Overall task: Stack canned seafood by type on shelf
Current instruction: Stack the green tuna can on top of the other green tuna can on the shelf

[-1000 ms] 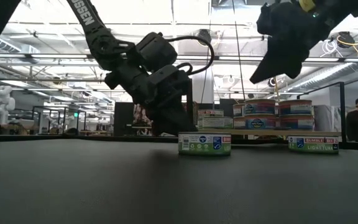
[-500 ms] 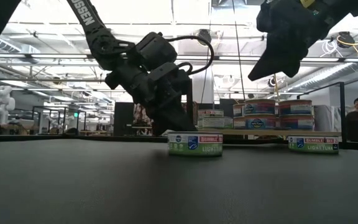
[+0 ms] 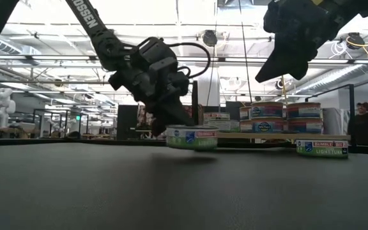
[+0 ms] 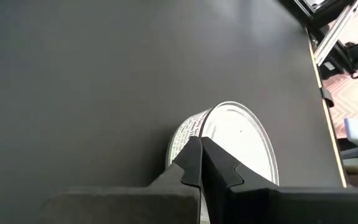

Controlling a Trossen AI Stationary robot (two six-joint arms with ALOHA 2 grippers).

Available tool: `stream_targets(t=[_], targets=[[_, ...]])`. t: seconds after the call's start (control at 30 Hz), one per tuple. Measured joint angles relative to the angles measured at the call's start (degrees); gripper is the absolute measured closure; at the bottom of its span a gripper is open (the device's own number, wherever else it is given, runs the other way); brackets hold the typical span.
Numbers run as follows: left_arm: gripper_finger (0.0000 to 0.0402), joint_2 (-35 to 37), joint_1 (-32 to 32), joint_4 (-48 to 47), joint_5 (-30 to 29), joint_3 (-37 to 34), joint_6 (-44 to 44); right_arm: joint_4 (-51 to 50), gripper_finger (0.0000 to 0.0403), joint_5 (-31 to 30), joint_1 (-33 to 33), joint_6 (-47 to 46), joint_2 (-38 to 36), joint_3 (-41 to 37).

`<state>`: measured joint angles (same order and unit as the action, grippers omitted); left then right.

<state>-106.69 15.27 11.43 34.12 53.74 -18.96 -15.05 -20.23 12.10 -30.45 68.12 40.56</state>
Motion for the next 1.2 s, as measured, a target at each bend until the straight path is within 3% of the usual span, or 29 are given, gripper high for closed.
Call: stream_targets(t=[0.37, 1.2], targets=[[0.0401, 1.4, 6.3, -3.4, 6.4, 0.0, 0.9, 0.2, 0.0403, 0.0, 0.0, 1.1, 0.0, 0.0], [0.0402, 1.5, 22.2, -5.1, 14.1, 0.1, 3.4, 0.0, 0.0403, 1.0, -1.3, 1.1, 0.0, 0.0]])
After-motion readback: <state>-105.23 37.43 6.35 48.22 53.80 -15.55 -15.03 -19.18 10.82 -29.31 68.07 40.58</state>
